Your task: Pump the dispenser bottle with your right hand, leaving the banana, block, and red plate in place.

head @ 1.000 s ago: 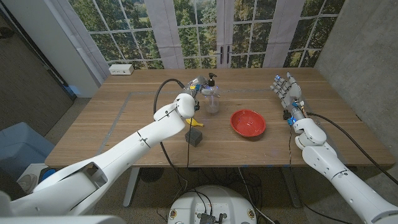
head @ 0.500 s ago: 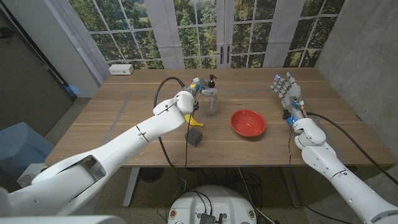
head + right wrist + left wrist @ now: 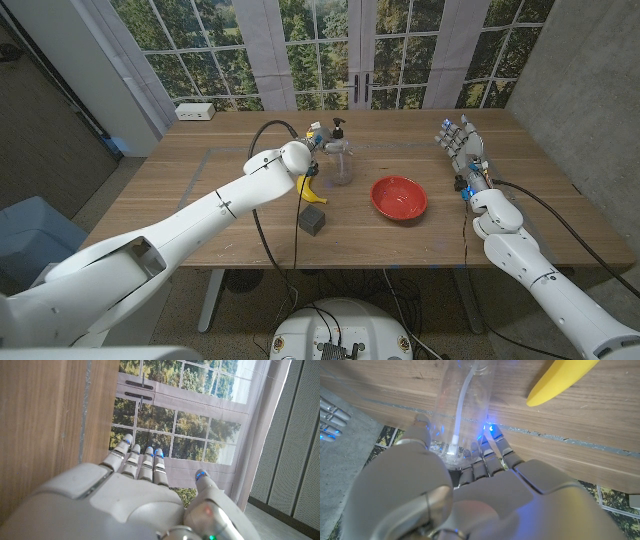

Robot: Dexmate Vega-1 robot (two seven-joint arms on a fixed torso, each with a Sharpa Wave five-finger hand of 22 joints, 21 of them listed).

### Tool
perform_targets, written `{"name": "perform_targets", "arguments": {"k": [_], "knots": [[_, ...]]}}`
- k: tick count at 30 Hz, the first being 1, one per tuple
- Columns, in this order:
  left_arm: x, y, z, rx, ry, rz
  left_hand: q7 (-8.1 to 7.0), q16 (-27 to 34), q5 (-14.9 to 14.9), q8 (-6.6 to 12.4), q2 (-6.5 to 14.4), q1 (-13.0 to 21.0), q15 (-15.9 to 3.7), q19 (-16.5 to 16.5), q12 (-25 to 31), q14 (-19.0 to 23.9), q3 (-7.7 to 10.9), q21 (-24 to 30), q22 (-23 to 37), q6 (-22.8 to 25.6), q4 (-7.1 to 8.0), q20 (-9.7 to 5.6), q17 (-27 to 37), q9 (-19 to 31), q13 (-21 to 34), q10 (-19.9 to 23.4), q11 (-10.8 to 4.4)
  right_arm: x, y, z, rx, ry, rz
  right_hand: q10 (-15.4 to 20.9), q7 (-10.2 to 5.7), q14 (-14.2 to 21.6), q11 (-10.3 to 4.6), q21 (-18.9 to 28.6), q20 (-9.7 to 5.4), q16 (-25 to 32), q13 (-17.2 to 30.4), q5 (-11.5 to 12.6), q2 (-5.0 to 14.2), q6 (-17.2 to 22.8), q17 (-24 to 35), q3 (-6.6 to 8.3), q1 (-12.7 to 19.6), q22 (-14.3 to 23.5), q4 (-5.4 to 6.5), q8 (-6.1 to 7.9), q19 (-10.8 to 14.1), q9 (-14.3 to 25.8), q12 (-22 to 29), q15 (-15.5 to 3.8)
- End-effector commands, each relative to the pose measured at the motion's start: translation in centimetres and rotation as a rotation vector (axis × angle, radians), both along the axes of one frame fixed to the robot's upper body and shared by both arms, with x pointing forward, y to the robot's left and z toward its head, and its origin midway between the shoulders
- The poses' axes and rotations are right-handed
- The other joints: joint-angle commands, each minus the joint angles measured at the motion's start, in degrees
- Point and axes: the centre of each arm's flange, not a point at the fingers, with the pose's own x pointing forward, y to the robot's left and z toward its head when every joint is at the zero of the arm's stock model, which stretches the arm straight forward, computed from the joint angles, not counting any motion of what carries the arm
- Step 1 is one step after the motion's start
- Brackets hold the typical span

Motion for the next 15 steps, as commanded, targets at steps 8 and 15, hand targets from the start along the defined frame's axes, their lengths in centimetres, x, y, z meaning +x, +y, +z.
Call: {"name": "perform_targets", "arguments": {"k": [8, 15], "knots": [[-0.7, -0.1, 0.9, -0.003, -0.012, -0.095, -1.85, -0.1, -0.5, 0.20, -1.9, -6.5, 6.06, -10.1, 0.3, -15.7, -1.65, -8.4, 0.2, -15.7, -0.29, 2.91, -0.9, -1.5, -1.8, -17.9, 4.48, 0.2, -0.1, 0.0, 0.009, -0.009, -0.001, 0.3, 0.02, 0.1, 0.33, -0.1, 0.42, 0.5, 0.3, -0.1, 1.34, 0.3, 0.4, 0.11, -0.2, 0.2, -0.26, -0.03, 0.2, 0.3, 0.3, 0.49], [-1.6, 0.0, 1.3, -0.031, -0.044, -0.128, -3.26, -0.3, -0.5, 0.23, -1.1, -9.3, 8.56, -16.8, 0.3, -26.7, -1.42, -13.9, 0.3, -26.9, -0.43, 4.15, -0.9, -1.7, -2.7, -29.6, 6.06, 0.2, 0.0, 0.0, 0.008, -0.010, -0.006, 0.3, 0.00, 0.2, 0.25, -0.1, 0.45, 0.6, 0.3, -0.1, 1.32, 0.3, 0.5, 0.09, -0.3, 0.2, -0.29, -0.07, 0.2, 0.3, 0.3, 0.42]]}}
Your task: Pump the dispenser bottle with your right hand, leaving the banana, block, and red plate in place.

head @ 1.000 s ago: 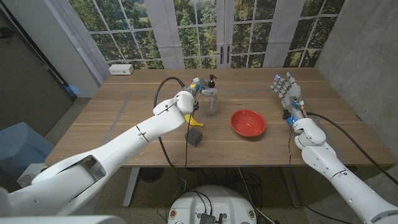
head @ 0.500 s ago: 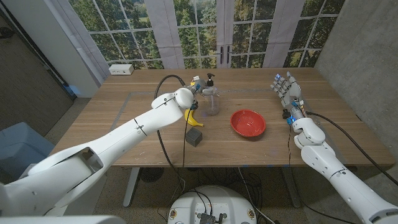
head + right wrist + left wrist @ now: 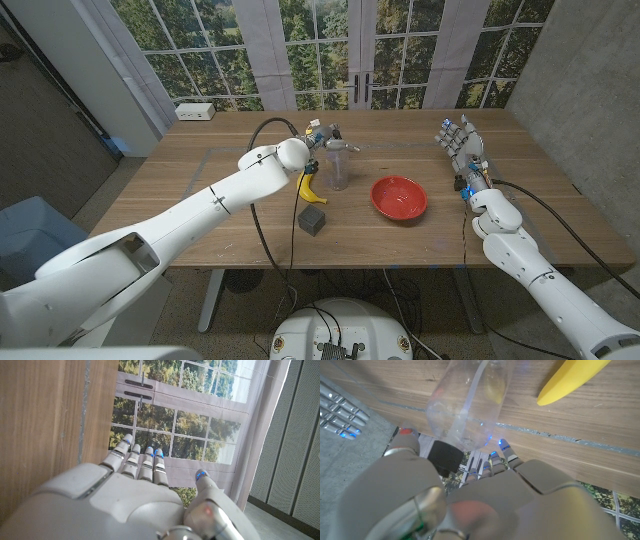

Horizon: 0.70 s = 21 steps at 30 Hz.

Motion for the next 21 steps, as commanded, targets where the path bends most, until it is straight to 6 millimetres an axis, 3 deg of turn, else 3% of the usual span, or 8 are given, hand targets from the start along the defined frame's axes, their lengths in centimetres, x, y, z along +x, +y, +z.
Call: {"name": "perform_targets", "arguments": {"k": [1, 6, 9, 12, 18, 21], "knots": [[-1.1, 0.5, 0.6, -0.053, -0.029, -0.068, -0.76, -0.2, -0.1, 0.23, 0.4, -1.5, 1.12, -4.4, 0.3, -6.4, 0.22, -3.0, 0.3, -10.6, -0.17, 0.70, 0.0, 0.1, -0.4, -8.8, 0.69, 0.0, 0.1, 0.1, 0.000, -0.008, -0.004, 0.3, 0.14, 0.2, 0.26, -0.1, 0.45, 0.3, 0.3, -0.1, 1.31, 0.2, 0.2, 0.07, -0.3, 0.2, -0.31, -0.11, 0.2, 0.3, 0.3, 0.43], [-2.2, 1.0, 1.3, -0.058, -0.010, -0.079, -0.86, -0.3, -0.2, 0.37, 0.9, -3.2, 2.49, -9.6, 0.4, -12.3, 0.24, -6.1, 0.4, -13.6, 0.07, 1.78, 0.1, 0.0, -0.7, -12.7, 1.93, -0.1, 0.2, 0.1, -0.002, -0.015, -0.007, 0.3, -0.01, 0.2, 0.29, -0.2, 0.49, 0.3, 0.3, -0.1, 1.29, 0.0, 0.2, 0.05, -0.3, 0.2, -0.34, -0.18, 0.1, 0.3, 0.3, 0.44], [-2.3, 1.3, 2.1, -0.019, 0.100, -0.190, -1.49, -0.2, -0.3, 0.30, 1.3, -4.8, 2.87, -13.0, 0.3, -16.8, 0.19, -8.3, 0.5, -16.5, 0.30, 2.41, 0.2, 0.0, -0.9, -16.9, 2.33, -0.1, 0.3, 0.2, -0.004, -0.016, -0.009, 0.3, -0.10, 0.1, 0.25, -0.2, 0.51, 0.3, 0.3, -0.1, 1.28, -0.1, 0.3, 0.04, -0.3, 0.2, -0.35, -0.20, 0.2, 0.3, 0.3, 0.38], [-2.8, 1.5, 2.0, -0.055, 0.022, -0.228, -1.02, -0.1, -0.4, 0.31, 1.4, -6.8, 3.43, -17.4, 0.3, -21.8, -0.02, -11.0, 0.6, -20.3, 0.49, 3.08, 0.3, 0.0, -1.2, -21.5, 3.01, -0.1, 0.3, 0.3, -0.004, -0.015, -0.007, 0.2, -0.12, 0.1, 0.23, -0.2, 0.53, 0.3, 0.3, -0.1, 1.27, -0.1, 0.3, 0.03, -0.4, 0.2, -0.37, -0.22, 0.1, 0.3, 0.3, 0.39], [-3.0, 2.3, 1.3, -0.195, -0.119, -0.312, -1.74, 0.2, -0.3, 0.60, 0.5, -8.5, 3.08, -18.9, 0.5, -23.0, -0.82, -11.9, 0.7, -20.7, 0.82, 3.32, 0.4, -0.1, -1.3, -22.6, 3.06, -0.1, 0.3, 0.2, -0.004, -0.017, 0.002, 0.3, -0.10, 0.2, 0.25, -0.2, 0.52, 0.3, 0.3, -0.1, 1.26, -0.2, 0.3, 0.02, -0.4, 0.2, -0.40, -0.24, 0.1, 0.3, 0.3, 0.39], [-3.0, 2.7, 1.0, -0.263, -0.176, -0.344, -2.26, 0.5, 0.0, 0.92, -0.3, -9.9, 2.88, -18.9, 0.9, -23.0, -1.64, -12.2, 0.7, -20.4, 1.23, 3.31, 0.4, -0.1, -1.4, -22.4, 2.27, -0.2, 0.3, 0.2, -0.004, -0.013, 0.002, 0.3, -0.09, 0.2, 0.27, -0.2, 0.53, 0.3, 0.3, -0.1, 1.25, -0.2, 0.4, 0.01, -0.4, 0.2, -0.42, -0.23, 0.1, 0.3, 0.3, 0.40]]}}
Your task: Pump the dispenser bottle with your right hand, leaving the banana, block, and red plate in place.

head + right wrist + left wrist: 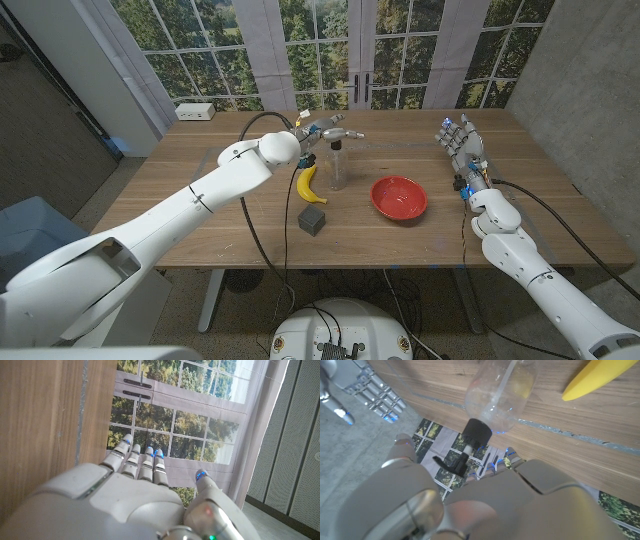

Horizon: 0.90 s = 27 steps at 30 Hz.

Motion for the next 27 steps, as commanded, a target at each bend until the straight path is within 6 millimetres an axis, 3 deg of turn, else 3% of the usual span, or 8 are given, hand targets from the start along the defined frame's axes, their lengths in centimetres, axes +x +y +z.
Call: {"name": "perform_targets", "arguments": {"k": [1, 8, 13, 20, 27], "knots": [[-1.3, 0.8, -0.1, -0.252, -0.179, -0.223, -0.88, 0.7, 0.4, 0.68, -1.0, -2.7, -0.16, -16.5, 0.9, -17.3, -1.47, -0.4, 0.2, -19.9, 0.93, 0.60, 0.3, 0.2, -0.1, -22.0, -1.06, -0.1, 0.1, 0.1, -0.008, -0.002, 0.001, 0.3, 0.11, 0.2, 0.28, -0.2, 0.51, 0.4, 0.3, -0.1, 1.25, 0.0, 0.1, 0.16, -0.4, 0.2, -0.27, 0.00, 0.1, 0.3, 0.3, 0.39], [-1.1, 1.7, -0.4, -0.279, -0.221, -0.229, -1.95, 0.7, 0.6, 1.27, -0.6, -8.7, -2.47, -17.8, 1.7, -19.2, -3.17, -1.9, 0.2, -17.6, 3.34, -0.91, 0.4, -0.1, -0.5, -20.8, -3.96, 0.2, 0.0, 0.2, -0.013, 0.006, 0.023, 0.3, 0.13, 0.1, 0.30, -0.2, 0.54, 0.4, 0.3, -0.1, 1.22, 0.0, 0.2, 0.14, -0.5, 0.2, -0.33, 0.03, 0.1, 0.3, 0.3, 0.52], [-0.9, 2.4, -0.7, -0.319, -0.204, -0.265, -2.56, 1.0, 0.7, 1.43, -0.4, -10.5, -3.80, -17.4, 1.8, -19.3, -3.60, -2.1, 0.2, -16.6, 3.99, -2.08, 0.3, -0.2, -0.6, -20.3, -5.01, 0.4, -0.1, 0.6, -0.047, 0.007, 0.043, 0.3, 0.08, 0.1, 0.32, -0.2, 0.60, 0.3, 0.3, -0.1, 1.07, 0.1, 0.2, 0.07, -0.5, 0.2, -0.39, 0.05, 0.1, 0.3, 0.3, 0.53], [-0.2, 3.6, -1.1, -0.387, -0.216, -0.428, -2.94, 2.1, 1.0, 2.38, 0.4, -14.1, -5.92, -13.9, 2.5, -15.7, -4.23, -1.6, 0.1, -11.7, 5.07, -4.01, -0.1, -0.4, -1.0, -17.4, -6.94, 0.5, -0.4, 0.7, -0.065, 0.001, 0.069, 0.3, 0.31, 0.1, 0.48, -0.1, 0.64, 0.3, 0.3, -0.2, 0.67, -0.1, 0.2, -0.15, -0.8, 0.2, -0.44, -0.01, 0.2, 0.3, 0.3, 0.72], [-0.1, 4.7, -1.8, -0.483, -0.209, -0.438, -3.06, 2.4, 1.4, 2.94, 0.7, -18.5, -7.54, -10.0, 3.1, -12.3, -5.39, -1.1, 0.1, -6.1, 6.49, -5.33, -0.4, -0.6, -1.4, -13.5, -8.30, 0.5, -0.3, 0.8, -0.085, 0.021, 0.067, 0.3, 0.14, 0.0, 0.42, -0.2, 0.40, 0.2, 0.3, -0.2, 0.14, 0.0, 0.2, -0.48, -1.1, 0.2, -0.45, 0.04, 0.1, 0.3, 0.3, 0.75]]}}
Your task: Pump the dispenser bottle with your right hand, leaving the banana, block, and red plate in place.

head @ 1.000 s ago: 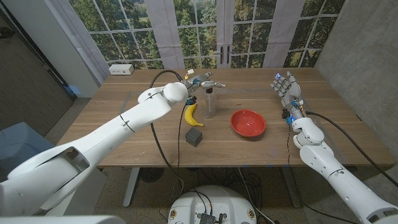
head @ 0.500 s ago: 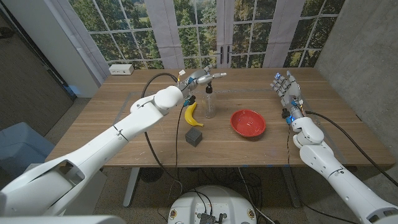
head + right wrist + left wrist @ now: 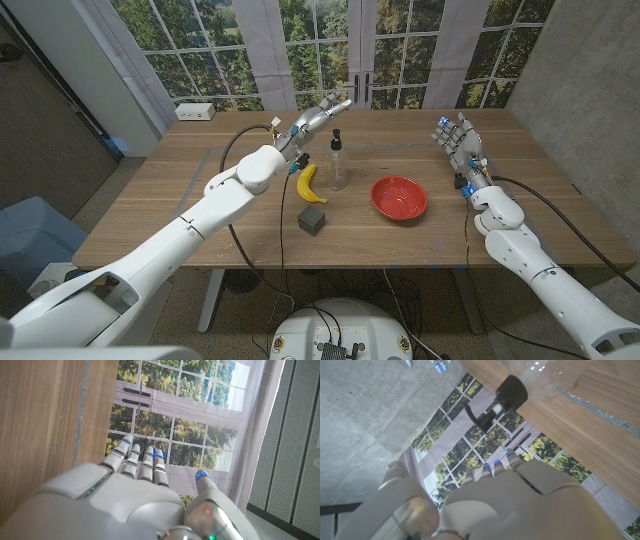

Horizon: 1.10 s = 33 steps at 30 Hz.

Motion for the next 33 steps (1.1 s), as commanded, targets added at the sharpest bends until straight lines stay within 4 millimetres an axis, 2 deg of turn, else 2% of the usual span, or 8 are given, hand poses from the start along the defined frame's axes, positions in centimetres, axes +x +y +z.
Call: {"name": "perform_targets", "arguments": {"k": [1, 8, 13, 14, 18, 22, 27, 33], "knots": [[0.3, 2.2, -0.9, -0.127, -0.006, -0.148, -0.32, 0.4, 0.5, 0.51, 0.4, -1.9, -0.76, -9.8, 0.5, -12.3, -0.09, 0.6, 0.1, -5.8, 0.94, -1.13, 0.0, 0.1, -0.1, -13.1, -0.47, 0.1, -0.1, 0.1, -0.036, 0.017, 0.018, 0.0, 0.15, 0.1, 0.23, -0.2, -0.13, 0.2, 0.3, -0.2, -0.04, 0.0, 0.2, -0.27, -0.1, 0.2, -0.21, 0.03, -0.2, 0.3, 0.3, 0.16], [0.4, 3.2, -1.8, -0.203, -0.002, -0.180, -0.17, 0.5, 0.9, 0.61, 1.1, -4.1, -1.44, -8.1, 0.8, -10.3, -0.51, 0.6, 0.0, -2.6, 1.88, -2.13, -0.2, -0.1, -0.2, -10.4, -1.30, 0.0, 0.0, 0.0, -0.034, 0.006, 0.035, 0.0, -0.03, 0.1, 0.29, -0.1, -0.25, 0.2, 0.3, -0.2, -0.42, 0.1, 0.2, -0.52, -0.4, 0.2, -0.23, 0.06, -0.1, 0.3, 0.3, 0.13], [0.4, 3.8, -2.2, -0.236, -0.010, -0.193, 0.14, 0.5, 1.4, 0.30, 3.4, -6.2, -2.93, -4.2, 1.1, -7.2, -0.09, 1.1, -0.1, 1.0, 2.93, -3.81, -0.4, -0.2, -0.4, -7.0, -2.36, -0.1, 0.1, -0.1, -0.027, 0.007, 0.023, 0.1, -0.09, 0.3, 0.30, 0.0, -0.71, 0.2, 0.3, -0.2, -0.84, 0.3, 0.1, -0.79, -0.7, 0.2, -0.29, 0.13, 0.4, 0.3, 0.3, 0.14], [0.4, 3.9, -2.3, -0.242, -0.010, -0.199, 0.20, 0.4, 1.4, 0.22, 5.0, -6.3, -3.05, -2.8, 1.1, -6.2, 0.66, 1.3, -0.2, 2.5, 3.12, -4.21, -0.5, -0.2, -0.4, -5.6, -2.76, -0.1, 0.2, -0.1, -0.019, 0.004, 0.028, 0.1, -0.10, 0.3, 0.29, 0.0, -0.81, 0.2, 0.3, -0.2, -0.90, 0.3, 0.1, -0.83, -0.7, 0.2, -0.30, 0.12, 0.5, 0.3, 0.3, 0.09], [0.4, 4.6, -2.7, -0.266, -0.011, -0.207, 0.66, 0.0, 1.4, -0.24, 7.6, -5.9, -3.61, -1.2, 0.9, -4.8, 2.42, 1.2, -0.3, 4.3, 3.22, -4.86, -0.6, -0.3, -0.5, -4.2, -3.27, -0.1, 0.2, 0.1, -0.019, 0.000, 0.023, 0.3, -0.21, 0.4, 0.38, 0.1, -1.24, 0.2, 0.3, -0.1, -1.09, 0.4, 0.1, -0.97, -0.8, 0.2, -0.34, 0.16, 0.7, 0.3, 0.4, -0.11], [0.5, 6.0, -3.5, -0.295, -0.002, -0.200, 1.77, -0.4, 1.7, -0.99, 11.2, -5.7, -4.20, 0.6, 0.6, -3.1, 6.68, 0.9, -0.2, 6.5, 4.78, -5.67, -0.6, -0.3, -0.6, -1.7, -3.38, -0.4, 0.5, 0.2, -0.012, -0.002, 0.026, 0.3, -0.40, 0.3, 0.33, 0.2, -1.62, 0.1, 0.3, -0.1, -1.30, 0.7, 0.0, -1.11, -1.0, 0.2, -0.45, 0.24, 1.0, 0.3, 0.4, -0.25], [0.6, 8.0, -4.3, -0.367, 0.004, -0.177, 2.68, -0.7, 1.7, -1.51, 11.7, -4.9, -3.81, 1.4, 0.1, -2.0, 11.39, 0.6, -0.3, 7.6, 6.20, -5.72, -0.7, -0.3, -0.7, -0.2, -3.10, -1.1, 0.7, 0.1, 0.016, -0.015, 0.001, 0.3, -0.48, 0.3, 0.28, 0.2, -1.67, 0.1, 0.3, -0.1, -1.41, 0.7, 0.0, -1.20, -1.1, 0.2, -0.51, 0.24, 1.0, 0.3, 0.4, -0.33], [1.1, 9.6, -5.0, -0.444, 0.004, -0.137, 2.72, -1.0, 1.5, -1.92, 11.6, -4.1, -4.43, 1.3, -0.3, -1.6, 14.92, 0.0, -0.3, 7.8, 6.82, -6.17, -0.8, -0.3, -0.7, 0.3, -3.61, -1.7, 0.6, 0.1, 0.028, -0.012, -0.015, 0.5, -0.50, 0.4, 0.37, 0.2, -1.68, 0.1, 0.3, -0.1, -1.56, 1.0, -0.1, -1.34, -1.2, 0.2, -0.59, 0.34, 1.1, 0.3, 0.4, -0.39]]}}
